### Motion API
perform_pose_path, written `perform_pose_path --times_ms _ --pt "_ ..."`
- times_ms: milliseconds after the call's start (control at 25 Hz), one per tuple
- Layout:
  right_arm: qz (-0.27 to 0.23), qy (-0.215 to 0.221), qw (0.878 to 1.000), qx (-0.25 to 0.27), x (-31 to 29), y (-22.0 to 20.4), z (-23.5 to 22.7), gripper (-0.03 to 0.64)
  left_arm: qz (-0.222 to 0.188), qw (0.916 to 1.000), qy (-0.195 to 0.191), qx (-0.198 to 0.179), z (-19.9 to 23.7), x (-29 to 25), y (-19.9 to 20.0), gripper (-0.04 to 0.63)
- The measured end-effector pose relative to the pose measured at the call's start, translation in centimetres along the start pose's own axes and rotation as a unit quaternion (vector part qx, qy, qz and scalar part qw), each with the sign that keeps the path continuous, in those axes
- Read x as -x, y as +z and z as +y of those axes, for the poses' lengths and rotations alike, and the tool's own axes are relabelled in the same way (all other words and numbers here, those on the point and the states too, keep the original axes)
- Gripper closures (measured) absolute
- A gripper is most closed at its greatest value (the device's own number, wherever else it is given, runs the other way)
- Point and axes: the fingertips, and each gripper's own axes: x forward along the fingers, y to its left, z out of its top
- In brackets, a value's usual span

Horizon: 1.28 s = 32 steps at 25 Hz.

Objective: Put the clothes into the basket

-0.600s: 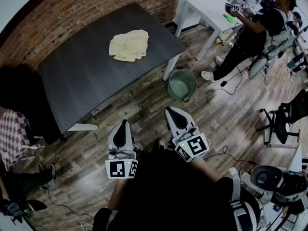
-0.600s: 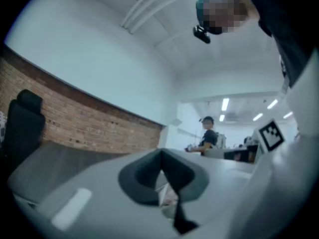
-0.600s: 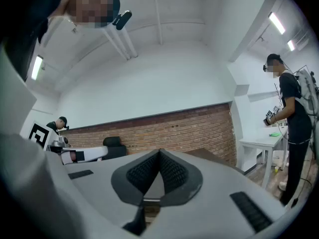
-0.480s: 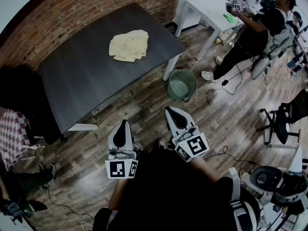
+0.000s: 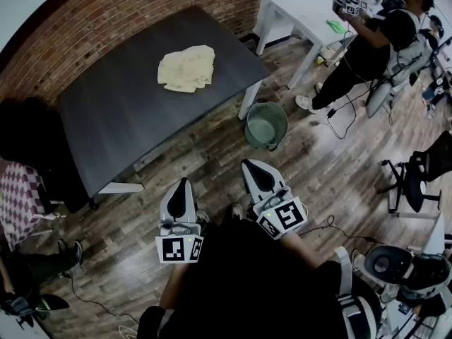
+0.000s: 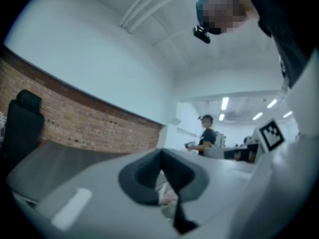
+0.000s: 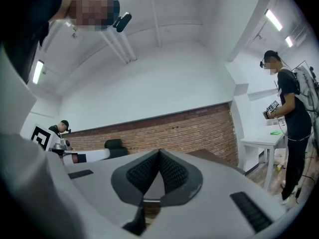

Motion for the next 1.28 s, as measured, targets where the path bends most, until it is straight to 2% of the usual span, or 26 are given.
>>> perform_pose_path --times_ms 400,680,1000,1280 --pt "0.014 0.031 0.999 0.028 1.6 -0.3 -1.8 0.611 0.016 0.9998 0.008 -0.010 -3.3 -1.2 -0.8 0.591" --pt "0.022 0.065 0.997 0.027 1.2 -2.0 -2.1 0.611 0.028 0.9989 0.033 -0.018 -3.8 -1.2 -1.9 0.591" --pt "0.039 0.064 0.996 0.046 -2.6 -3.4 -2.6 0.611 0.039 0.9989 0.024 -0.006 -0.6 -4.5 -3.7 0.591" --pt "0.045 0.070 0.995 0.049 -10.0 -2.6 -2.5 0.611 0.018 0.9998 -0.007 0.007 5.4 -9.7 -1.9 0.591"
